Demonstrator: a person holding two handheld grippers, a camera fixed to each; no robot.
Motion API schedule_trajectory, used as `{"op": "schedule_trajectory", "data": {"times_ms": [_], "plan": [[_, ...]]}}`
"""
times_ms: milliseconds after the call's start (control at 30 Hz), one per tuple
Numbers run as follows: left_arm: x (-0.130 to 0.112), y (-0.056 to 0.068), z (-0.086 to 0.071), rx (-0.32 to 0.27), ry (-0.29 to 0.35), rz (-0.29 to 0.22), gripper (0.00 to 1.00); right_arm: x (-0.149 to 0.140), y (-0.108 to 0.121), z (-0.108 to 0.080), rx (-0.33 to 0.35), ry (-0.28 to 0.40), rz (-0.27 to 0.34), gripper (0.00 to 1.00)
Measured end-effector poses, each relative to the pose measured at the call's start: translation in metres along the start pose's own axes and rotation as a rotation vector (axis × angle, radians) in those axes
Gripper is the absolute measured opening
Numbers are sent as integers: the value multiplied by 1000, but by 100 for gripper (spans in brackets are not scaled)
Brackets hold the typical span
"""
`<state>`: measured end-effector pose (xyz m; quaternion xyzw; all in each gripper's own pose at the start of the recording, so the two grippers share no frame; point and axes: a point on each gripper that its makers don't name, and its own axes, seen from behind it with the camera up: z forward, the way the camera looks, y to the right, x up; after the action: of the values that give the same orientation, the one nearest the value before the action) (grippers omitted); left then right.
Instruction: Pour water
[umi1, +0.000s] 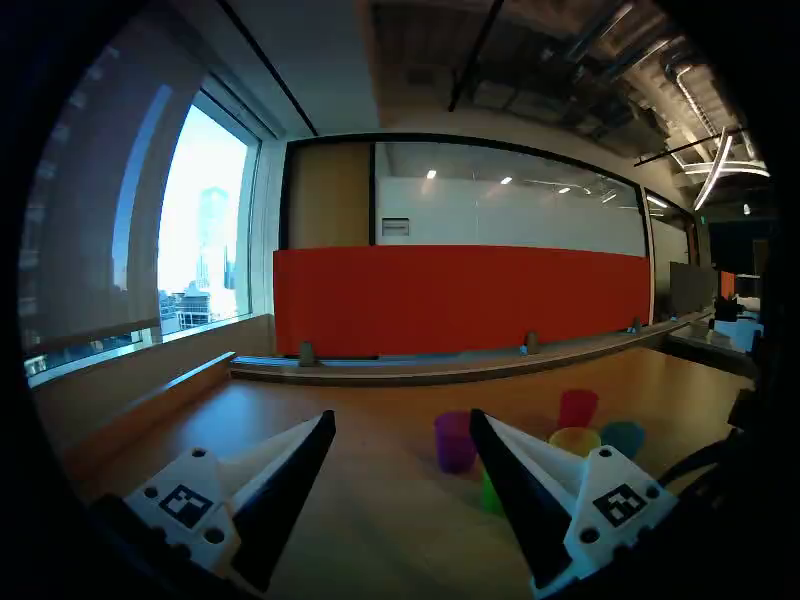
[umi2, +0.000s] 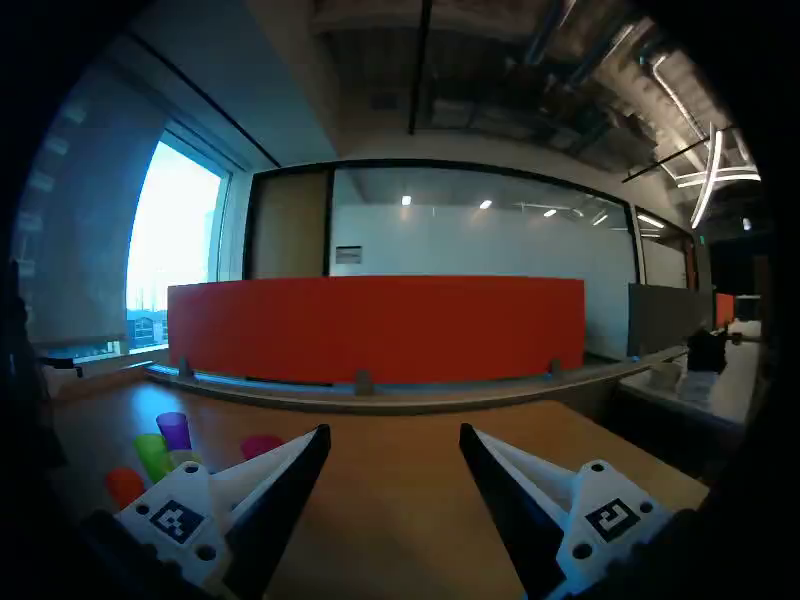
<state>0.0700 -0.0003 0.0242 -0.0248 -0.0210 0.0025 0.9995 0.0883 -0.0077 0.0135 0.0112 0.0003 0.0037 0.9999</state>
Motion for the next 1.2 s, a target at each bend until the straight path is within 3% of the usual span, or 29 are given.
{"op": "schedule_trajectory", "data": {"times_ms": [400,700,1000,1200], "plan": [[74,-5,10,-36,-19,-16,100,66,-10,12,39,-30,6,100],[127,3,12,-98,-10,-8,100,113,-19,20,62,-29,6,100],[138,15,22,-168,-10,-11,100,126,-30,28,112,-19,-22,100],[138,33,28,-274,-17,-10,100,132,-49,30,216,-17,-23,100]]}}
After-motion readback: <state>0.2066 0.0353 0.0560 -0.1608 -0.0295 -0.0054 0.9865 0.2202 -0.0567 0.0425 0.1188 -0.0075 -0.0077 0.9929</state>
